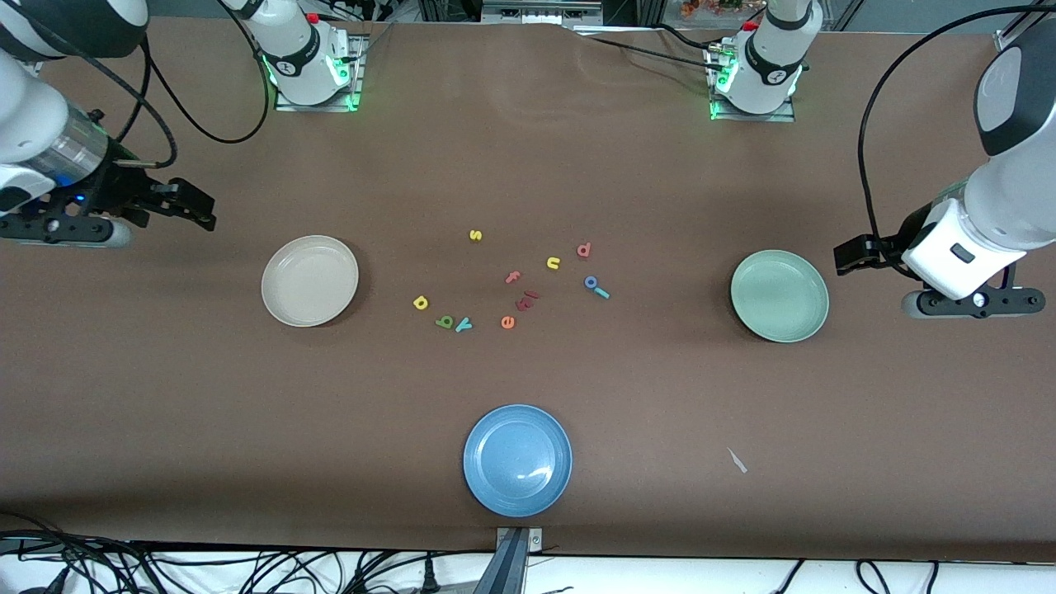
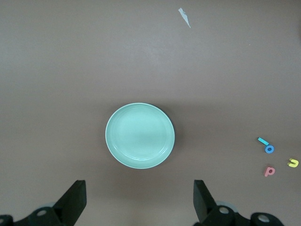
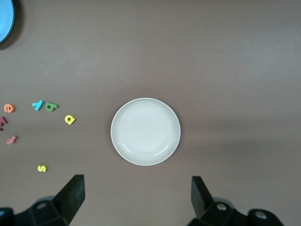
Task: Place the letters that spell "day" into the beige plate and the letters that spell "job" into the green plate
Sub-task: 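Reach the right gripper to cyan y while the left gripper reaches cyan l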
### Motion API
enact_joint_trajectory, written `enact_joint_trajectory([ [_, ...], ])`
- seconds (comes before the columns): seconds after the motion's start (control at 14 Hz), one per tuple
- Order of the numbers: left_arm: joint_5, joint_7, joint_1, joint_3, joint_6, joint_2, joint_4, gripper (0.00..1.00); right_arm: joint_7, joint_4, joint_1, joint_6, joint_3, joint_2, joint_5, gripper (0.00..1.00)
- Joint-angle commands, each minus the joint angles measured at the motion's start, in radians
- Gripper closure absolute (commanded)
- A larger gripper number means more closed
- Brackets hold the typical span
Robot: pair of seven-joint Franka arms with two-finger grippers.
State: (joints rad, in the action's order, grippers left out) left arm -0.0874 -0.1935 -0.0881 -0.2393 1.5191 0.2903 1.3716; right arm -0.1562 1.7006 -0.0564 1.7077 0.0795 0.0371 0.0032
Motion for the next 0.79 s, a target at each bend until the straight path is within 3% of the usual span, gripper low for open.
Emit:
enact_joint_trajectory([
  [0.0, 0.05, -0.069, 0.031, 0.005, 0.004, 0.033, -0.009, 0.0, -0.049, -0.012, -0.066, 0.003, 0.002, 0.066, -0.028, 0.0],
  [0.21, 0.109, -0.191, 0.073, 0.005, 0.004, 0.088, -0.012, 0.0, -0.225, -0.009, -0.127, 0.064, 0.002, 0.147, -0.02, 0.0],
  [0.36, 0.118, -0.338, 0.119, 0.005, 0.036, 0.141, -0.012, 0.0, -0.45, -0.007, -0.192, 0.113, 0.002, 0.199, -0.025, 0.0],
  [0.57, 0.12, -0.565, 0.186, 0.005, 0.189, 0.237, -0.011, 0.0, -0.904, -0.007, -0.301, 0.199, 0.0, 0.292, -0.028, 0.0],
  [0.71, 0.13, -0.746, 0.229, 0.005, 0.3, 0.303, -0.006, 0.0, -1.098, -0.009, -0.339, 0.266, 0.0, 0.342, -0.028, 0.0],
])
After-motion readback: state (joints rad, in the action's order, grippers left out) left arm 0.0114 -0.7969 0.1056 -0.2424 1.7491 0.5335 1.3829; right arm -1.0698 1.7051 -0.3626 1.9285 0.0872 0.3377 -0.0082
